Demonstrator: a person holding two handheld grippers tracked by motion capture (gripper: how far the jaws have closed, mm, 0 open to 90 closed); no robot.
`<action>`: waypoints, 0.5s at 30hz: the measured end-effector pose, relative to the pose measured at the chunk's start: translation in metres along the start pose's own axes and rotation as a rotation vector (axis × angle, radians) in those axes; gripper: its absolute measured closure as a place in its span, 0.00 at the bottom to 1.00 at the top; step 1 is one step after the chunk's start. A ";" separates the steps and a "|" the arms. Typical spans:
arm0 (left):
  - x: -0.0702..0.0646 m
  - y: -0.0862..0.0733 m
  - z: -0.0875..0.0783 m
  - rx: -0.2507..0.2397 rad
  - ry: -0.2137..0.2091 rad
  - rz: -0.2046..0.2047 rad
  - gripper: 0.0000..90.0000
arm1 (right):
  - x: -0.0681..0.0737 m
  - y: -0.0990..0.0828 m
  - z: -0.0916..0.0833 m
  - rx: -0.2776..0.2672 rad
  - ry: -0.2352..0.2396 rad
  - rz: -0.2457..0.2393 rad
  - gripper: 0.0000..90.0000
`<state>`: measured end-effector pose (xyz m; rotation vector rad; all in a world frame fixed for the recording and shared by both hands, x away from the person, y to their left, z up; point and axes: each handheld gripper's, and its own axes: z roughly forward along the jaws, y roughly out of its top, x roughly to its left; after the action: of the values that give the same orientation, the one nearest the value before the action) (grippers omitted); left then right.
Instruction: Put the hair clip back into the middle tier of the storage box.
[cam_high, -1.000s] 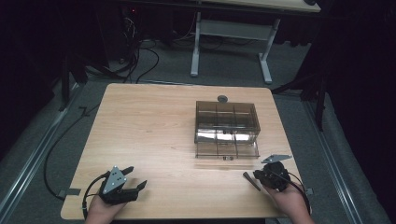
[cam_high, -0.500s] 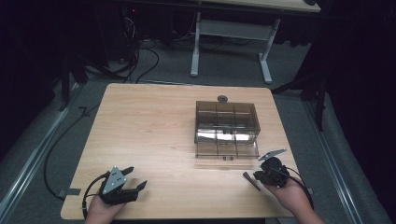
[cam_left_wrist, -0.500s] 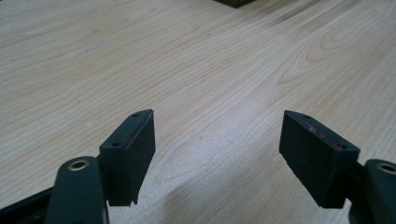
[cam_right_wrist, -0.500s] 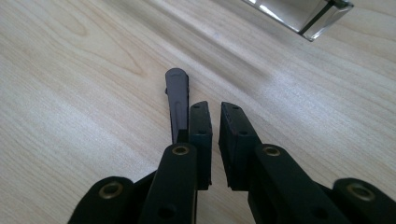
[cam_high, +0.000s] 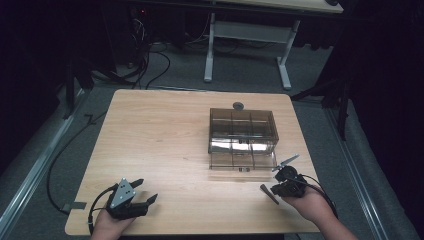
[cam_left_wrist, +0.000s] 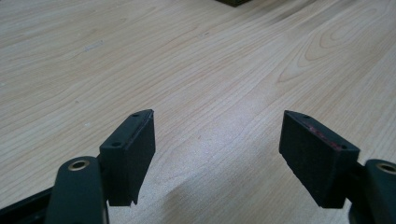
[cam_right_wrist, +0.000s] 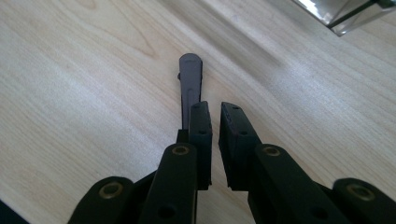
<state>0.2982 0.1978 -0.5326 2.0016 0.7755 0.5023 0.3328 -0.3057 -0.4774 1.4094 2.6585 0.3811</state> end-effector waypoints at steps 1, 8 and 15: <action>0.000 0.000 0.000 0.000 -0.001 0.000 0.30 | 0.000 0.001 0.000 0.012 0.001 -0.009 0.93; 0.000 0.000 0.000 0.001 -0.004 0.002 0.30 | 0.003 0.008 -0.001 0.086 0.011 -0.029 0.91; 0.000 0.000 0.000 0.001 -0.006 0.002 0.30 | 0.005 0.013 0.002 0.124 0.026 -0.042 0.88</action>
<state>0.2981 0.1977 -0.5326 2.0038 0.7703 0.4969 0.3411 -0.2942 -0.4753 1.3876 2.7710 0.2356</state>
